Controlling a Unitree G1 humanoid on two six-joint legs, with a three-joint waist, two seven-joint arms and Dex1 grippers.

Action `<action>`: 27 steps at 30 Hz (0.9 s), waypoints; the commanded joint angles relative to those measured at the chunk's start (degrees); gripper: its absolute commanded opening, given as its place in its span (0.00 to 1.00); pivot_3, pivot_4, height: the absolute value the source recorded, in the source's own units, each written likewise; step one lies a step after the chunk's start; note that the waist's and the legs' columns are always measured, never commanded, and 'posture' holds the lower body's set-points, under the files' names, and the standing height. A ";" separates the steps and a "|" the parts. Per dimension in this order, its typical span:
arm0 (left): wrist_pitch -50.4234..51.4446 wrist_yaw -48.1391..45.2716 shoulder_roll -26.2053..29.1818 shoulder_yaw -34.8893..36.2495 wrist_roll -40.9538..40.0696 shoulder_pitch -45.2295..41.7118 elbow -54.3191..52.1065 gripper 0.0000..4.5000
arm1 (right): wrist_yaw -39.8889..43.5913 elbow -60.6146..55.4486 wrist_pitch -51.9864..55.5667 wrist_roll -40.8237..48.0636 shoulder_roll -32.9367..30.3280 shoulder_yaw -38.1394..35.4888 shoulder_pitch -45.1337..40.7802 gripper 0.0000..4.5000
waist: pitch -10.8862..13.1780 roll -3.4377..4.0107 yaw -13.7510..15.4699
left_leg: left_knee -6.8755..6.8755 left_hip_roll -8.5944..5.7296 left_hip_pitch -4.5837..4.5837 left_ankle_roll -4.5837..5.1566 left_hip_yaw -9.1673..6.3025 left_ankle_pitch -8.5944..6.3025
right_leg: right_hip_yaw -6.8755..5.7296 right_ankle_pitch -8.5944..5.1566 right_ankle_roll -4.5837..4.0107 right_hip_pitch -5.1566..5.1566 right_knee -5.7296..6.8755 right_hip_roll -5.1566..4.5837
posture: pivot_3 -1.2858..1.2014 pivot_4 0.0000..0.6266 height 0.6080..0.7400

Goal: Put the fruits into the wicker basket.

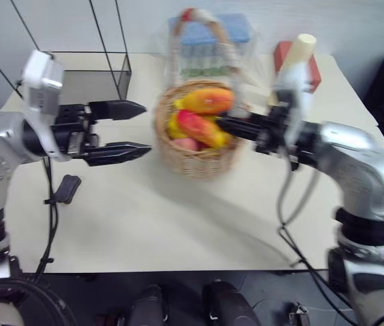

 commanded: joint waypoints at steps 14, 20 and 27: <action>-2.04 -7.44 -6.59 -7.26 3.63 -9.11 5.87 0.96 | 0.17 0.63 -17.67 -0.24 -4.99 -21.03 29.95 0.27 | 0.00 0.02 0.37 | -0.06 0.04 0.42 -0.14 0.14 0.08 | 0.34 0.00 0.01 0.29 -0.03 0.27 | 0.52 0.24 1.00; -1.89 -8.88 -6.36 -7.22 4.52 -9.73 7.54 0.96 | 3.51 -0.95 -16.04 6.62 -7.56 -31.49 39.47 0.71 | 0.01 0.04 0.75 | -0.07 0.04 0.56 -0.12 0.01 0.07 | 0.24 0.00 0.01 0.58 -0.18 0.26 | 0.52 0.24 1.00; -2.38 -10.89 -4.54 -6.58 5.97 -9.58 11.03 0.96 | 16.14 2.32 -4.65 17.70 -16.33 -56.70 58.29 0.91 | 0.02 0.10 1.85 | -0.11 0.04 0.80 -0.07 -0.05 0.04 | 0.21 -0.01 0.02 0.96 -0.44 0.29 | 0.52 0.24 1.00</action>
